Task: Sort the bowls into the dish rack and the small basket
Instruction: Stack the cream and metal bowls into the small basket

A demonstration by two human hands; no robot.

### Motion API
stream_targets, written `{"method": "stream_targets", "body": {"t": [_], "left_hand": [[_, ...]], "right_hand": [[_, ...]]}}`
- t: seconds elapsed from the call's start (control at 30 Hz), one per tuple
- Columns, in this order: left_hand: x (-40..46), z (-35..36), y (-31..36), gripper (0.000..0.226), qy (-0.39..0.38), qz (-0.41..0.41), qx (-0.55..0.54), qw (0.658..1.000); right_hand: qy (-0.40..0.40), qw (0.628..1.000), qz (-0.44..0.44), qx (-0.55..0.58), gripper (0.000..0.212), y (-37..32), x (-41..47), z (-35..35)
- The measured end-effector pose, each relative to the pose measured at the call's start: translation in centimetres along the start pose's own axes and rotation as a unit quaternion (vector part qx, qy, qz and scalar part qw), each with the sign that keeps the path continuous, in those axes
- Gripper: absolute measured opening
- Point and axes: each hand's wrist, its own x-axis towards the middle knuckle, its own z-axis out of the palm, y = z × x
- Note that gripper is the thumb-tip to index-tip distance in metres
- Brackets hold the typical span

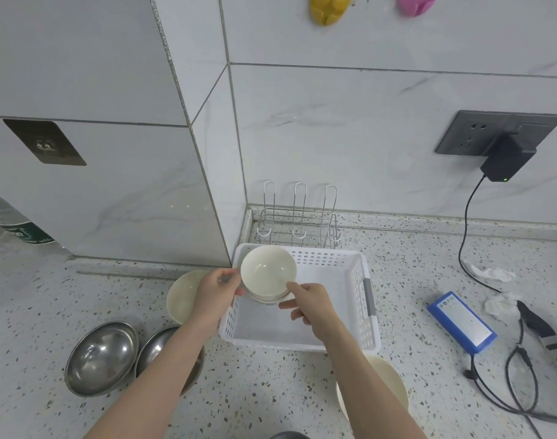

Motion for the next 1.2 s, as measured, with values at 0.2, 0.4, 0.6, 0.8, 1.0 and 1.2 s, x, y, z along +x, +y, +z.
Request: {"method": "stream_targets", "body": {"t": [0.2, 0.4, 0.6, 0.8, 1.0, 1.2], "left_hand": [[-2.1, -1.9, 0.4, 0.013, -0.016, -0.039, -0.043, 0.998], [-3.5, -4.5, -0.6, 0.018, -0.007, -0.083, -0.073, 0.994], [-3.8, -8.2, -2.3, 0.015, 0.017, -0.085, -0.072, 0.994], [-1.7, -11.4, -4.1, 0.010, 0.012, -0.073, 0.007, 0.997], [2.4, -12.8, -3.3, 0.017, -0.035, -0.042, 0.164, 0.985], [4.3, -11.7, -4.6, 0.010, -0.087, -0.108, 0.116, 0.983]], "right_hand": [[-0.009, 0.995, 0.021, 0.100, 0.022, -0.3, -0.8, 0.4], [-0.022, 0.980, 0.074, 0.184, 0.020, -0.9, -1.9, 1.1], [-0.009, 0.984, 0.063, 0.167, 0.028, -0.7, -4.2, 1.9], [0.053, 0.977, 0.006, 0.208, 0.020, 1.3, -9.2, 1.4], [0.172, 0.951, -0.009, 0.258, 0.014, 5.1, -14.0, 0.9], [0.257, 0.911, 0.007, 0.322, 0.011, 7.6, -16.6, 1.4]]}}
